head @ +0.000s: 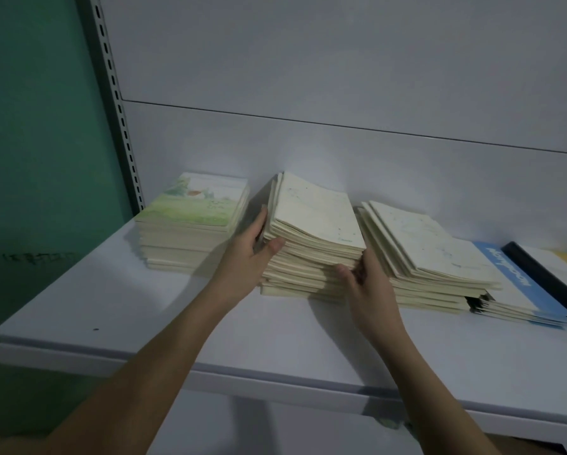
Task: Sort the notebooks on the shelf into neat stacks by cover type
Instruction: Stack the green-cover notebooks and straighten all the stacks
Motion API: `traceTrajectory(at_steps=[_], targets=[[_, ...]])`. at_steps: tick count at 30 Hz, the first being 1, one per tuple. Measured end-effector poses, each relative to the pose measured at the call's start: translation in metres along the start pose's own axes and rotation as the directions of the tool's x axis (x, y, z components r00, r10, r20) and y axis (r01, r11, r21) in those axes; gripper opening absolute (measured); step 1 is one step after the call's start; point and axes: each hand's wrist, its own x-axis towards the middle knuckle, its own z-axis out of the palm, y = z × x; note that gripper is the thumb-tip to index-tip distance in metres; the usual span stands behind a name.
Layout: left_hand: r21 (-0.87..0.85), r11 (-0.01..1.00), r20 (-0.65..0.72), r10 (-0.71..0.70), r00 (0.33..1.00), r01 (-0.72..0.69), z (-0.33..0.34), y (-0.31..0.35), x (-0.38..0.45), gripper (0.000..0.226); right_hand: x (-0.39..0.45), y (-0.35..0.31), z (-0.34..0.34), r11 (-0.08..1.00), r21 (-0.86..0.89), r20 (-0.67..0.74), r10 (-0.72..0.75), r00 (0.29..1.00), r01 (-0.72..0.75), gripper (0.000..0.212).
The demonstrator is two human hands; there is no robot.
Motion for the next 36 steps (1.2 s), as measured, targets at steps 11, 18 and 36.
traceTrajectory(at_steps=[11,18,36], targets=[[0.052,0.998,0.043,0.02,0.999,-0.022,0.0,0.013,-0.006,0.068,0.006,0.0,0.002,0.966,0.208,-0.017,0.158,0.987,-0.151,0.026],[0.165,0.985,0.046,0.037,0.998,-0.044,0.003,0.006,0.0,0.079,0.012,-0.011,0.001,0.956,0.197,-0.02,0.225,0.974,-0.216,0.028],[0.023,1.0,0.117,-0.007,0.993,0.005,-0.001,-0.021,-0.017,0.091,-0.006,0.009,0.008,0.995,0.081,0.035,0.047,0.998,-0.049,0.059]])
